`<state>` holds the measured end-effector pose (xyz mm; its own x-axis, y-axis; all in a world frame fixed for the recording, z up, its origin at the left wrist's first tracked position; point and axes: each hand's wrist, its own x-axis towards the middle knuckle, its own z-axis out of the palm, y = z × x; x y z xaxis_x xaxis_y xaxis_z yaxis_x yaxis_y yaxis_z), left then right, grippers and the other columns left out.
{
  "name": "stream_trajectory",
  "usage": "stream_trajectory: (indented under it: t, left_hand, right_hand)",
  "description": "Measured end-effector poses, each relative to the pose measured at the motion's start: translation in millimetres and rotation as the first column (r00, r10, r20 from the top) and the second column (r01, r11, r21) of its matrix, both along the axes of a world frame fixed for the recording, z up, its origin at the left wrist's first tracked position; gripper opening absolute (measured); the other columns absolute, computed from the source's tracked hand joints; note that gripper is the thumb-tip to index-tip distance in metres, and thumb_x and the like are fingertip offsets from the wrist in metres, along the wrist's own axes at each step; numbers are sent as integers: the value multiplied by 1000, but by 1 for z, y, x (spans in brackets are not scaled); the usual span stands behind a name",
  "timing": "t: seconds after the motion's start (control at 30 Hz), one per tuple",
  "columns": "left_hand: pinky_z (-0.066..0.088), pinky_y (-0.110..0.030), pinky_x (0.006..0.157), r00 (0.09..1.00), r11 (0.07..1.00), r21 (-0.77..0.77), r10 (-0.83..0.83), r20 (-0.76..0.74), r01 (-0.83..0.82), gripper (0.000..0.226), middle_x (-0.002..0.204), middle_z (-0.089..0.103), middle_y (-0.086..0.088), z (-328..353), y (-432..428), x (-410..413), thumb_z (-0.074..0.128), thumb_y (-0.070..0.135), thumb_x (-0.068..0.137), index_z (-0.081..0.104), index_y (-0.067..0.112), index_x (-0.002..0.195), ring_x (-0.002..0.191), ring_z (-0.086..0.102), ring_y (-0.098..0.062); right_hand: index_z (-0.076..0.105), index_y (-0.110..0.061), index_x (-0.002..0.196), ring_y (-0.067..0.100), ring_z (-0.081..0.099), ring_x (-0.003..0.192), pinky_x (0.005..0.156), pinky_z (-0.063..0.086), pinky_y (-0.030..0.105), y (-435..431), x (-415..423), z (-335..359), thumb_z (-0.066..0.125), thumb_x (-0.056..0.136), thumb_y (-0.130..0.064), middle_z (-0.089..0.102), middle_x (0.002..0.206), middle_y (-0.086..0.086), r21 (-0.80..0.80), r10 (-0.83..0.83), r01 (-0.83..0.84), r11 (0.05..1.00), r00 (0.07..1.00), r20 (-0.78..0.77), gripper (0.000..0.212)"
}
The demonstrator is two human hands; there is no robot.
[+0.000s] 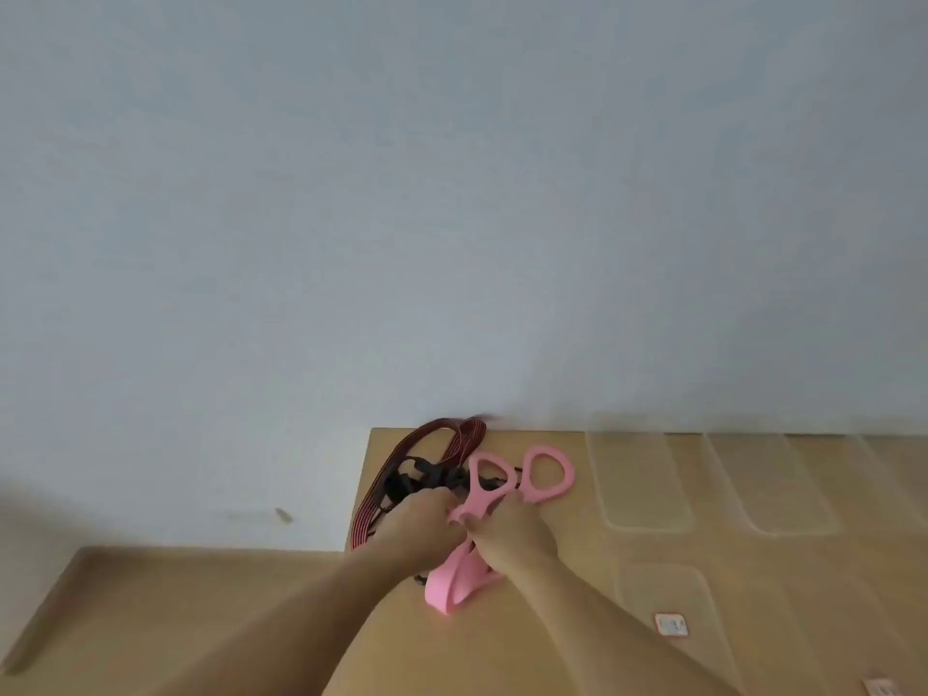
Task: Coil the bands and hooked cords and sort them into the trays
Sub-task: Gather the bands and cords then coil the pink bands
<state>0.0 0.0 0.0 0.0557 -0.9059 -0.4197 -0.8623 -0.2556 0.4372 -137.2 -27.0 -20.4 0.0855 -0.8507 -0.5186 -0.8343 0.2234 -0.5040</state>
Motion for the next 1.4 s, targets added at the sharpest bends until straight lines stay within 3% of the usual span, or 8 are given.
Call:
stream_trajectory:
  t: [0.27, 0.43, 0.57, 0.73, 0.9, 1.1, 1.3, 1.4]
  left_hand:
    - [34, -24, 48, 963, 943, 211, 229, 145, -256, 44, 82, 50, 5, -3, 6, -21, 63, 49, 81, 43, 17, 102, 64, 49, -8]
    - [41, -27, 49, 888, 887, 317, 411, -208, -336, 14, 71, 55, -8, 23, -12, -29, 59, 17, 87, 56, 4, 84, 55, 51, -21]
    - [48, -34, 66, 657, 831, 231, 545, -521, -506, 11, 80, 59, -10, 60, -36, -39, 52, 11, 93, 57, 9, 83, 70, 57, -25]
    - [53, -34, 64, 404, 800, 307, 543, -736, -516, 9, 82, 61, -11, 104, -43, -51, 58, 4, 87, 55, 2, 95, 67, 63, -24]
    - [56, -41, 87, 547, 897, 47, 309, -778, -440, 75, 117, 62, -16, 130, -45, -53, 57, -13, 83, 33, 20, 147, 102, 66, -32]
    - [56, -23, 71, 793, 869, -332, 106, -600, -367, 26, 104, 73, 2, 155, -44, -50, 66, 13, 92, 69, 19, 116, 94, 69, -19]
    - [49, -18, 70, 895, 824, -518, -30, -445, -230, 48, 84, 67, 8, 176, -34, -41, 65, 19, 93, 52, 17, 139, 75, 63, -9]
    - [48, -14, 71, 932, 811, -561, -57, -359, -167, 33, 84, 66, 7, 190, -32, -37, 68, 22, 92, 65, 11, 123, 81, 63, -11]
  right_hand:
    - [42, -5, 123, 26, 65, 88, 58, 55, 33, -7, -2, -5, 84, 72, -21, 54, 123, 14, 159, -279, 247, 956, 933, 229, 68]
    - [49, -3, 116, 24, 62, 86, 62, 52, 31, -18, -19, 19, 86, 71, -20, 61, 103, 8, 212, -444, 391, 896, 793, 417, 60]
    - [61, 0, 97, 30, 69, 78, 67, 59, 41, -34, -34, 48, 77, 80, -3, 70, 90, 17, 535, -663, 393, 748, 400, 633, 24]
    - [52, -7, 123, 32, 64, 95, 78, 55, 41, -47, -61, 89, 68, 81, 9, 61, 118, 19, 467, -546, 303, 831, 279, 790, 48]
    - [58, -18, 127, 21, 63, 109, 92, 55, 37, -46, -78, 119, 68, 80, 8, 61, 121, 2, 154, -291, 325, 933, 430, 855, 54]
    - [65, -16, 117, 14, 71, 95, 76, 59, 27, -41, -85, 155, 67, 84, 4, 74, 105, 0, -126, -94, 387, 914, 503, 859, 39]
    - [66, -38, 91, -7, 66, 81, 67, 49, 9, -27, -80, 184, 70, 87, -21, 71, 87, -17, -460, 79, 397, 794, 683, 726, 18]
    - [64, -38, 92, -9, 63, 82, 64, 45, 5, -20, -80, 192, 69, 88, -24, 70, 90, -18, -515, 105, 404, 756, 702, 704, 15]
